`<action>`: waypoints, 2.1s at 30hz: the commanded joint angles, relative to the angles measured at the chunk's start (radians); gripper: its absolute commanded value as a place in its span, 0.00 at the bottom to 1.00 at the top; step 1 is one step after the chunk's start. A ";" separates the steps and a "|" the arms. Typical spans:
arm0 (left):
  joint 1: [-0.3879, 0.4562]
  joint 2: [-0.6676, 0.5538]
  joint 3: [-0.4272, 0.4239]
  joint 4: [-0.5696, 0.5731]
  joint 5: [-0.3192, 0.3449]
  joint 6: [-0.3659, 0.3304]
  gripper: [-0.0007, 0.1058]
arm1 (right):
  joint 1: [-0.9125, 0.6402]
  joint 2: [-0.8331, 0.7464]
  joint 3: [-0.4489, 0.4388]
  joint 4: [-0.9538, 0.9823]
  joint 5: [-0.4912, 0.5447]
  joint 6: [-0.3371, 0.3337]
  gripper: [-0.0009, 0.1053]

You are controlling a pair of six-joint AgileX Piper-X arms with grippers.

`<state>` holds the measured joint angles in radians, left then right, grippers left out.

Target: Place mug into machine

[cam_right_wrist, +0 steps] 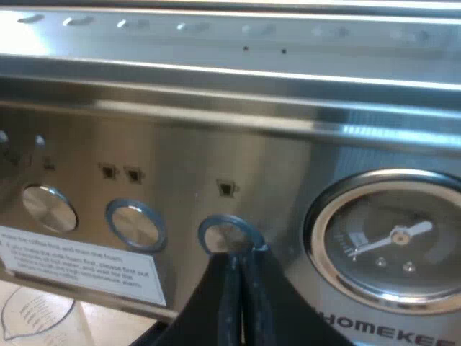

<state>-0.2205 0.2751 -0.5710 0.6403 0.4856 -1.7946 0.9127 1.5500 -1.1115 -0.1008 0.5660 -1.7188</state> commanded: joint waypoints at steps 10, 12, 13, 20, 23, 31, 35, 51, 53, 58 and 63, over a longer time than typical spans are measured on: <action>-0.003 -0.001 -0.008 -0.024 -0.003 -0.011 0.77 | -0.011 0.010 -0.017 -0.043 -0.032 -0.007 0.01; -0.003 -0.001 -0.008 -0.024 -0.003 -0.011 0.77 | -0.004 0.001 -0.017 0.008 -0.029 -0.007 0.01; -0.003 -0.001 -0.008 -0.024 -0.003 -0.011 0.77 | -0.001 -0.003 -0.017 0.019 -0.024 -0.007 0.01; -0.003 -0.001 -0.008 -0.024 -0.003 -0.011 0.77 | 0.052 -0.014 -0.017 0.061 -0.008 -0.014 0.01; -0.003 -0.001 -0.008 -0.024 -0.003 -0.011 0.77 | 0.070 -0.014 -0.017 0.061 0.025 -0.014 0.01; -0.003 -0.001 -0.008 -0.017 -0.003 -0.011 0.77 | 0.068 -0.014 -0.017 0.035 0.036 -0.023 0.01; -0.003 -0.001 -0.008 -0.017 -0.003 -0.011 0.77 | 0.068 -0.014 -0.017 -0.005 0.036 -0.039 0.01; -0.003 -0.001 -0.008 -0.017 -0.001 -0.011 0.77 | 0.006 -0.014 -0.017 -0.022 0.008 -0.050 0.01; -0.003 -0.001 -0.008 -0.017 -0.001 -0.011 0.77 | 0.010 -0.014 -0.017 -0.013 -0.011 -0.050 0.01; -0.003 -0.001 -0.008 -0.017 -0.001 -0.011 0.77 | 0.018 -0.014 -0.017 0.017 -0.010 -0.050 0.01; -0.003 -0.001 -0.008 -0.017 -0.001 -0.011 0.77 | 0.018 -0.014 -0.017 0.038 -0.014 -0.050 0.01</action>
<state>-0.2205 0.2751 -0.5710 0.6403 0.4856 -1.7946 0.9289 1.5466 -1.1168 -0.0626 0.5634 -1.7561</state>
